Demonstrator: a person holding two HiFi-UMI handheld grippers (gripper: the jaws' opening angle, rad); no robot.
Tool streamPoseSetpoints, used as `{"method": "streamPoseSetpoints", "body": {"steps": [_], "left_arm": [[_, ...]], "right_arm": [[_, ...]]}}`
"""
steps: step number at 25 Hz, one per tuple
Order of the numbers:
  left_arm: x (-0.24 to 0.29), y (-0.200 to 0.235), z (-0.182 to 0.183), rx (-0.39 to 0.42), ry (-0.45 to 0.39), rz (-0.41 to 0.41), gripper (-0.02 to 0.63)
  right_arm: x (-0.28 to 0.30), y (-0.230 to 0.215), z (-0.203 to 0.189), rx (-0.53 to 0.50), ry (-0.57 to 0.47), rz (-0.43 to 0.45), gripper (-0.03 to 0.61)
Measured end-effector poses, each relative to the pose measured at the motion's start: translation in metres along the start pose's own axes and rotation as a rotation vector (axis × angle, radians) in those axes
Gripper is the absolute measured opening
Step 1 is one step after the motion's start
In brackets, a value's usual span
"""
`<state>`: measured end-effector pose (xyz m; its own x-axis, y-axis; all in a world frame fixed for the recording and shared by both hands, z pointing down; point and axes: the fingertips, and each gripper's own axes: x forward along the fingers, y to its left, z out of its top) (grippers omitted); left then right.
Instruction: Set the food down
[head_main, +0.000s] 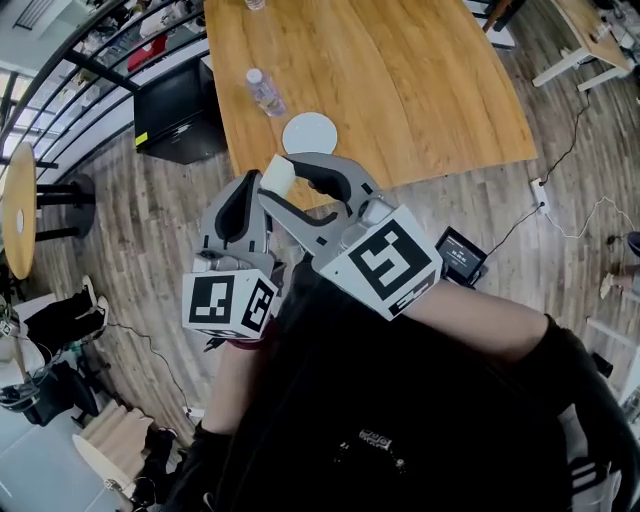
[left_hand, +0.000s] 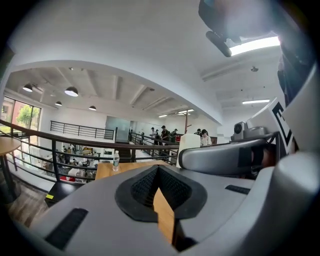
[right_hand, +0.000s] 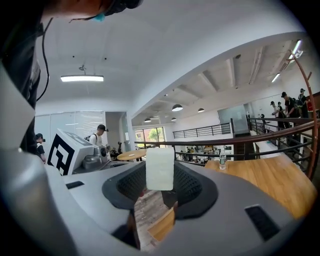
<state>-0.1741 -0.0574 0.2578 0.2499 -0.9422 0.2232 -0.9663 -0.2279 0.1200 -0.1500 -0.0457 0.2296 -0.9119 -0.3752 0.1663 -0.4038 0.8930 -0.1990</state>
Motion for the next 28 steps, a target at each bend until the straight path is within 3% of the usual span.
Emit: {"method": "streamPoseSetpoints", "body": {"steps": [10, 19, 28], "left_arm": [[0.054, 0.064, 0.023, 0.036, 0.005, -0.168, 0.003], [0.069, 0.108, 0.024, 0.018, 0.013, -0.201, 0.003], [0.101, 0.098, 0.027, 0.023, 0.017, -0.238, 0.003]], "right_arm": [[0.072, -0.036, 0.020, -0.015, 0.011, -0.135, 0.170], [0.119, -0.043, 0.026, -0.027, 0.010, -0.187, 0.170], [0.116, -0.074, 0.031, -0.017, 0.004, -0.223, 0.170]]}}
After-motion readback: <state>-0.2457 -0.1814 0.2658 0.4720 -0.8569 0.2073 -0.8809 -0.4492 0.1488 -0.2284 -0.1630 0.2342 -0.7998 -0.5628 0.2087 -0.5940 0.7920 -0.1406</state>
